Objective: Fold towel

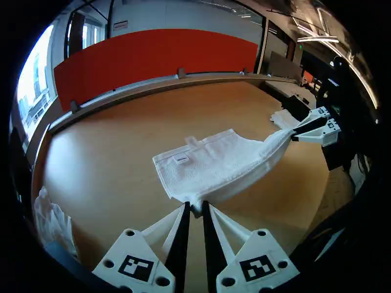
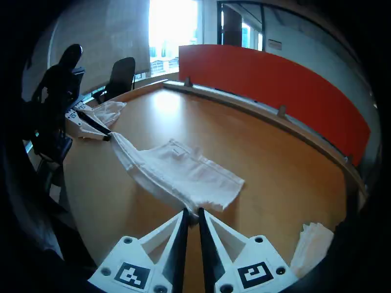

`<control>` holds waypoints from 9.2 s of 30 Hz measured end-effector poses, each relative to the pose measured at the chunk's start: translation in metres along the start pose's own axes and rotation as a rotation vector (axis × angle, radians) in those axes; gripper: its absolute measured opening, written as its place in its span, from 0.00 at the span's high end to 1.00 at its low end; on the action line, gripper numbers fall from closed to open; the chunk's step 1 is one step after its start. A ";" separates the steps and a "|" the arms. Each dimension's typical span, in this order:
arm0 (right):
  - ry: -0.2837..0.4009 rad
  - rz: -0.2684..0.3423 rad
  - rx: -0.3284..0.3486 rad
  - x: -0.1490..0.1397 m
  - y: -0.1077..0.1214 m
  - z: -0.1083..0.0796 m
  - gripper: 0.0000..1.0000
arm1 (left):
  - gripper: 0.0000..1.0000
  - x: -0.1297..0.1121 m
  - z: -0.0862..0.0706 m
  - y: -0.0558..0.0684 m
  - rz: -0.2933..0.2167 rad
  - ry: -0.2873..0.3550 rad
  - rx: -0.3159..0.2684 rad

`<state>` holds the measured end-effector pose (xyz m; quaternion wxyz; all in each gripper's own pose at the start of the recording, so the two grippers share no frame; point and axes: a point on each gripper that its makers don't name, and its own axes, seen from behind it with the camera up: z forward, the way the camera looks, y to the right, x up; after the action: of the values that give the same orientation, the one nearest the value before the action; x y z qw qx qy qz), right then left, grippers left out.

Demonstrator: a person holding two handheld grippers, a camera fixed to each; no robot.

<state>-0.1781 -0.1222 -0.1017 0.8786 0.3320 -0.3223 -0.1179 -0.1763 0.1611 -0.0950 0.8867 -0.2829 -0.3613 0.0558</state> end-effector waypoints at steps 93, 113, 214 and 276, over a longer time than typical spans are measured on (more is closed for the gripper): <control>-0.128 0.052 0.016 -0.027 0.030 0.060 0.85 | 0.82 -0.013 0.076 -0.027 -0.055 -0.087 0.032; -0.183 0.109 0.003 -0.043 0.053 0.094 0.84 | 0.81 -0.017 0.118 -0.043 -0.027 -0.111 0.037; -0.122 0.113 -0.182 -0.050 0.054 0.065 0.00 | 0.06 -0.049 0.081 -0.058 -0.132 -0.089 0.204; -0.249 0.013 -0.032 -0.103 0.038 0.068 0.11 | 0.07 -0.106 0.012 -0.064 -0.294 -0.097 0.338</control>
<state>-0.3016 -0.0848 -0.0880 0.8379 0.2985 -0.4290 -0.1577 -0.2688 0.0815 -0.1180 0.9017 -0.0717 -0.4263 -0.0010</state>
